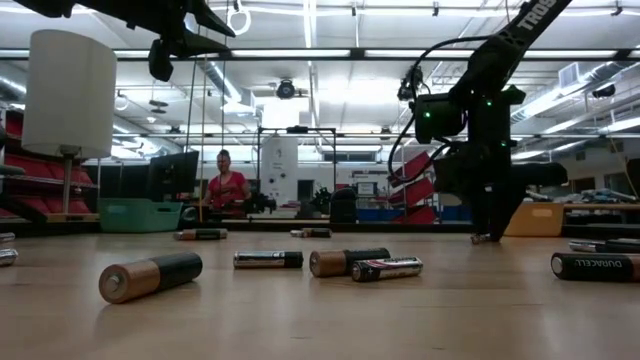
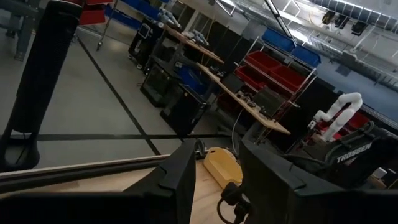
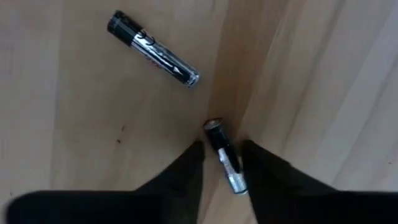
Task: Sort batteries
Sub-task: Put the silver battery into the yellow bin
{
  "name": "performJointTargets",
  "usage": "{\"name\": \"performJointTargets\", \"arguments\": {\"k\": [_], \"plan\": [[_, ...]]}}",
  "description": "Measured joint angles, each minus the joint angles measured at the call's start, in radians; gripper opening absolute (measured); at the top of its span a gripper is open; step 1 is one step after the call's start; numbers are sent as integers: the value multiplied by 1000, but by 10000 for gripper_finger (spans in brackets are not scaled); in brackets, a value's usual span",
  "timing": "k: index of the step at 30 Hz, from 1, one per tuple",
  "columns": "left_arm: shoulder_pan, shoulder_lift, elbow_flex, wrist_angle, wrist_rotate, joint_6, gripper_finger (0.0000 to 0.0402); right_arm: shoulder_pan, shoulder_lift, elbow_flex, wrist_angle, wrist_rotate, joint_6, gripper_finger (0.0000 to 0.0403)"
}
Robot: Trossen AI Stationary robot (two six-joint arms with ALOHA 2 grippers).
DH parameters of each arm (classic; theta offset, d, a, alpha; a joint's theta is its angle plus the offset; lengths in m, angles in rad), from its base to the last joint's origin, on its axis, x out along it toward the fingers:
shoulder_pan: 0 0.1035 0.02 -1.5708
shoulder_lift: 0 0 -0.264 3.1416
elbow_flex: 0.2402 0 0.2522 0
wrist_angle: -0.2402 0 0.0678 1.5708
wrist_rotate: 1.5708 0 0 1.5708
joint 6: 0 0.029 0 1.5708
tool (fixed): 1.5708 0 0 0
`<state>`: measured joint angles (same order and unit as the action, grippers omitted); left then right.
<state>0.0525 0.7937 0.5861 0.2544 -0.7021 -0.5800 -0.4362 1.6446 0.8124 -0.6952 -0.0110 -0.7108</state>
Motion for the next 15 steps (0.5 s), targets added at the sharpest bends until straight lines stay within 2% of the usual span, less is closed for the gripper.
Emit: {"name": "performJointTargets", "arguments": {"k": [4, 15], "plan": [[0, -2, 0, 3, 0, 0, 136, 0, 1, 0, 6, 0, 2, 24], [0, -6, 0, 48, 5, 2, 136, -4, -33, -5, 6, -10, 66, 20]]}}
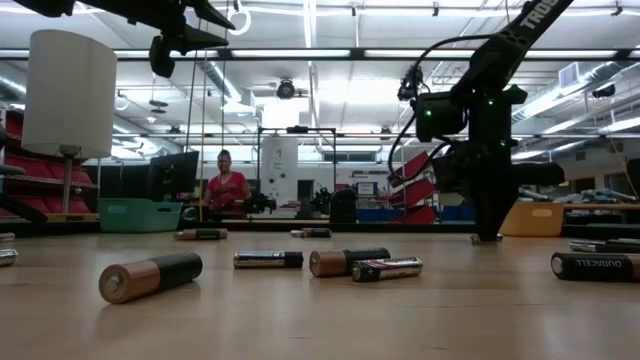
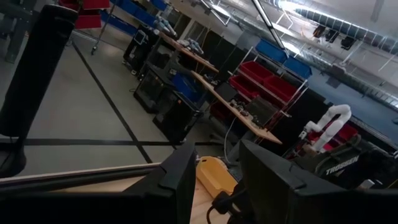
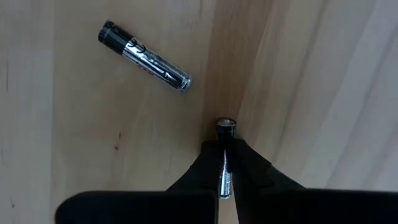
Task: Sort batteries
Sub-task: Put the silver battery into the yellow bin
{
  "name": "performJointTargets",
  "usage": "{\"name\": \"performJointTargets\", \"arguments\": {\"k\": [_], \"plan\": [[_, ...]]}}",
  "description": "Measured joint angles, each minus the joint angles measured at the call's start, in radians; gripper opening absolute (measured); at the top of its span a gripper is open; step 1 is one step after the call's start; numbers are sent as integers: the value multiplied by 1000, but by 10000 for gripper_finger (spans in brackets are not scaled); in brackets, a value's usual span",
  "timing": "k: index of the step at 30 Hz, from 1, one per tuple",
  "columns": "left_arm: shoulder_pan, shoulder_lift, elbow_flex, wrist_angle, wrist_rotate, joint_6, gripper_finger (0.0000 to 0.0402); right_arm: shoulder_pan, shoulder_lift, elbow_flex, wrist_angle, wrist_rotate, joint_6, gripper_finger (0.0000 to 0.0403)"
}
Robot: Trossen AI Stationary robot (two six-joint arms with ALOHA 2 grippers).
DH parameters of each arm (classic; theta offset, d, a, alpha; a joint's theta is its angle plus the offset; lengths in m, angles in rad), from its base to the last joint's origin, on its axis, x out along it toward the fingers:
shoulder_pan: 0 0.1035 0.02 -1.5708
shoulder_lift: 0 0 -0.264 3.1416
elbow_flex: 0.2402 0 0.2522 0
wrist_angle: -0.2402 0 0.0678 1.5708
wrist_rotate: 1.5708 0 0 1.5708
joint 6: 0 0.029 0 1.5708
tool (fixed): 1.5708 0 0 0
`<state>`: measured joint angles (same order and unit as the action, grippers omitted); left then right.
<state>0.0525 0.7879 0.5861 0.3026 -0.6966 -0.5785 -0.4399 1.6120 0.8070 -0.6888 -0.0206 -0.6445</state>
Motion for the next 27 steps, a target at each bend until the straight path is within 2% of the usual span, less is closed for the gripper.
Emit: {"name": "performJointTargets", "arguments": {"k": [7, 14, 19, 27], "plan": [[0, -1, 0, -3, 78, 1, 136, -9, -55, -4, -15, -8, 49, 20], [0, -1, 0, -17, 81, 2, 136, -12, -74, 4, -58, 6, 70, 23], [0, -1, 0, -20, 88, 2, 136, -67, -137, 11, -63, 77, 152, 25], [0, -1, 0, -40, 88, 1, 136, -228, -310, 12, -68, 263, 274, 25]]}}
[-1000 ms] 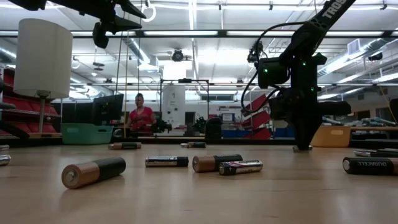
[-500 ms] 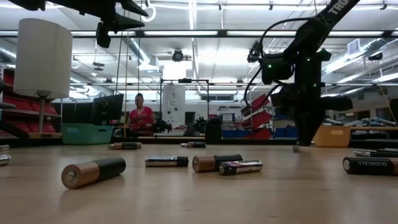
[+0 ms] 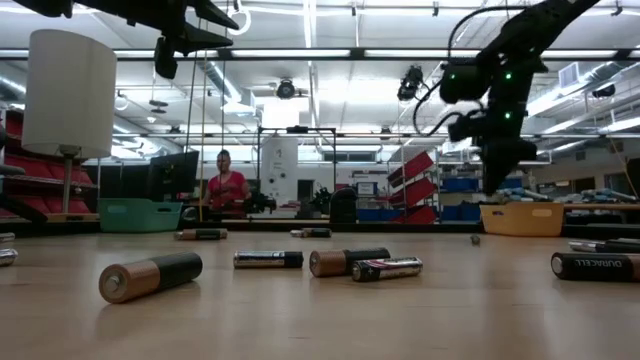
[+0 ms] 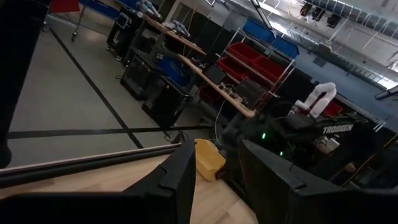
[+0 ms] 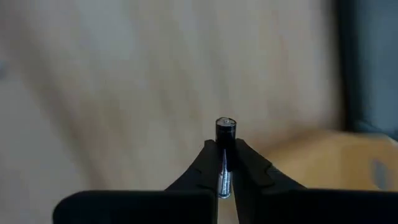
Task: Sort batteries
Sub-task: Put the silver battery into the yellow bin
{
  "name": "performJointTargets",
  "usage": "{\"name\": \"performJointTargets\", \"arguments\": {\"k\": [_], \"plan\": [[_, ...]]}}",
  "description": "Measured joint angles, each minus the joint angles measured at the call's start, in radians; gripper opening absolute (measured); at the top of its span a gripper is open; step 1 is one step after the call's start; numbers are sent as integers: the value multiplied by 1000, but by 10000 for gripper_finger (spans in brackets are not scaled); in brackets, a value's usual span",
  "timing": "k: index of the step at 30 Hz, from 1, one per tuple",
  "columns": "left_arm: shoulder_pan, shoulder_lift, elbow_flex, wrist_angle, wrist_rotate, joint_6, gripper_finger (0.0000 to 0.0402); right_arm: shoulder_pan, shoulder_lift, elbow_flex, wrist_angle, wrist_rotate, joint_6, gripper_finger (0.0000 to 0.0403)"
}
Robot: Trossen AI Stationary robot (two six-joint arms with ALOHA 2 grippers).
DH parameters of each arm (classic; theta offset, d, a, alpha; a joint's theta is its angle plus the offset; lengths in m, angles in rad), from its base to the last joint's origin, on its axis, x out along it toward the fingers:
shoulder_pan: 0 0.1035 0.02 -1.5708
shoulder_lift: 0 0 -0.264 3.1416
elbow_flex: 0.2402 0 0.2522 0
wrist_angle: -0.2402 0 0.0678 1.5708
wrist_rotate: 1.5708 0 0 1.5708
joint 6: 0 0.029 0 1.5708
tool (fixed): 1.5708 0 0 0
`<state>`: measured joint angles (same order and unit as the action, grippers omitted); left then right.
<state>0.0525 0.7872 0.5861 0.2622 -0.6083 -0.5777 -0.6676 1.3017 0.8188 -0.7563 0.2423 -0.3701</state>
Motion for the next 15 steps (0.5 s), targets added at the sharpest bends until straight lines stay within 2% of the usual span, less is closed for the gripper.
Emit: {"name": "performJointTargets", "arguments": {"k": [5, 9, 13, 15], "plan": [[0, 0, 0, 3, 0, -1, 136, -152, -101, 1, 27, 63, 71, 34], [0, 0, 0, 4, 0, -2, 136, -285, -118, 2, 48, 70, 101, 35], [0, 0, 0, 11, 0, -4, 136, -300, -92, 2, 78, 50, 75, 48], [0, 0, 0, 14, 0, -9, 136, -290, -75, 2, 73, 72, 80, 61]]}}
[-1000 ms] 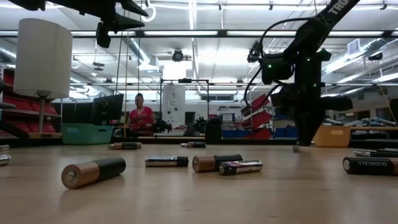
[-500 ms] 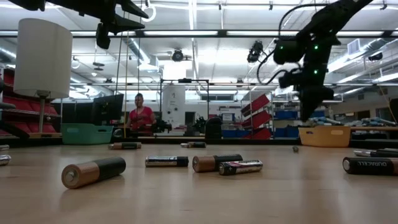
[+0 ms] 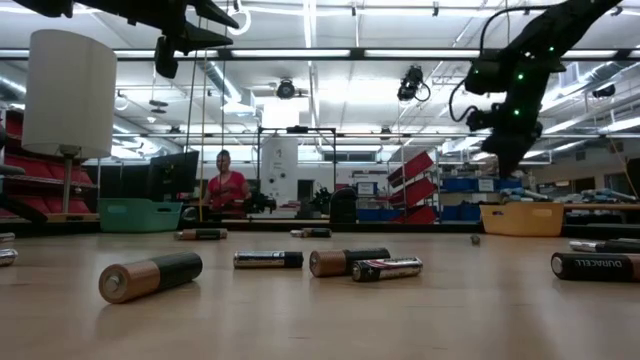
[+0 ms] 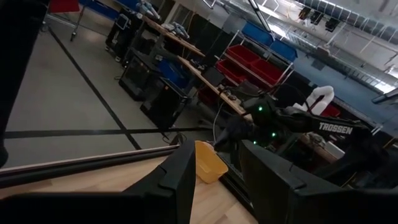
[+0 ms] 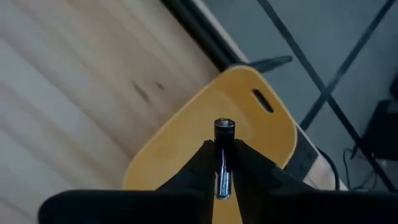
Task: Sort batteries
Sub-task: Put the silver battery into the yellow bin, then put the black battery into the blue bin
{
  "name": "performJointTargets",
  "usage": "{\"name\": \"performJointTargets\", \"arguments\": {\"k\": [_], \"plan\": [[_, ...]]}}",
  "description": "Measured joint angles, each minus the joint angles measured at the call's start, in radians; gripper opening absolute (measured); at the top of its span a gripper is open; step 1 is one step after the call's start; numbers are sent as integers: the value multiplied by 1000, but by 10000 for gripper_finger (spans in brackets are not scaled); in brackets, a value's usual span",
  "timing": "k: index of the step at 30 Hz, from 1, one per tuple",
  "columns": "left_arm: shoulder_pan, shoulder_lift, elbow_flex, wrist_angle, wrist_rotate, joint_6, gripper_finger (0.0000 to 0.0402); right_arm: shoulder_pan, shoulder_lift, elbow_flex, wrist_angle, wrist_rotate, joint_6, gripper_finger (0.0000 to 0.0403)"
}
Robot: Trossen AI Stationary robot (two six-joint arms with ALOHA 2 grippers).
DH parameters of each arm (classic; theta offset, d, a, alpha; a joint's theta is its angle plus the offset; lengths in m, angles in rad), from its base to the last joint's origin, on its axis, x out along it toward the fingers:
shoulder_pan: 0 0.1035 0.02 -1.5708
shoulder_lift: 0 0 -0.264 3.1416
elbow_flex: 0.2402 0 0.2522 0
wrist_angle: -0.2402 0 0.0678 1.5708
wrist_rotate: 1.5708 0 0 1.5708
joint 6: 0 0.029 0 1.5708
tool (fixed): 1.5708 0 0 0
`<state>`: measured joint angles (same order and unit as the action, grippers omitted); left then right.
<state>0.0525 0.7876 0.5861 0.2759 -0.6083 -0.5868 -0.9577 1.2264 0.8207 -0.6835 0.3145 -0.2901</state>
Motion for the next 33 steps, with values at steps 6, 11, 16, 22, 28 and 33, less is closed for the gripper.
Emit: {"name": "performJointTargets", "arguments": {"k": [6, 11, 16, 22, 28, 33], "plan": [[0, 0, 0, 12, 0, -4, 136, 9, 34, 0, 1, 16, 22, 100], [0, 0, 0, 12, 0, -5, 136, 9, 34, 0, 2, 17, -17, 113], [0, 0, 0, 12, 0, -4, 136, 23, 25, 16, -16, 14, -23, 112], [0, 0, 0, 5, 0, -3, 136, 121, -21, 99, -49, -310, 29, 113], [0, 0, 0, -77, 0, -49, 136, 327, 2, 92, -58, -447, 266, 100], [0, 0, 0, -239, 61, -111, 136, 527, 28, 76, -45, -451, 383, 94]]}}
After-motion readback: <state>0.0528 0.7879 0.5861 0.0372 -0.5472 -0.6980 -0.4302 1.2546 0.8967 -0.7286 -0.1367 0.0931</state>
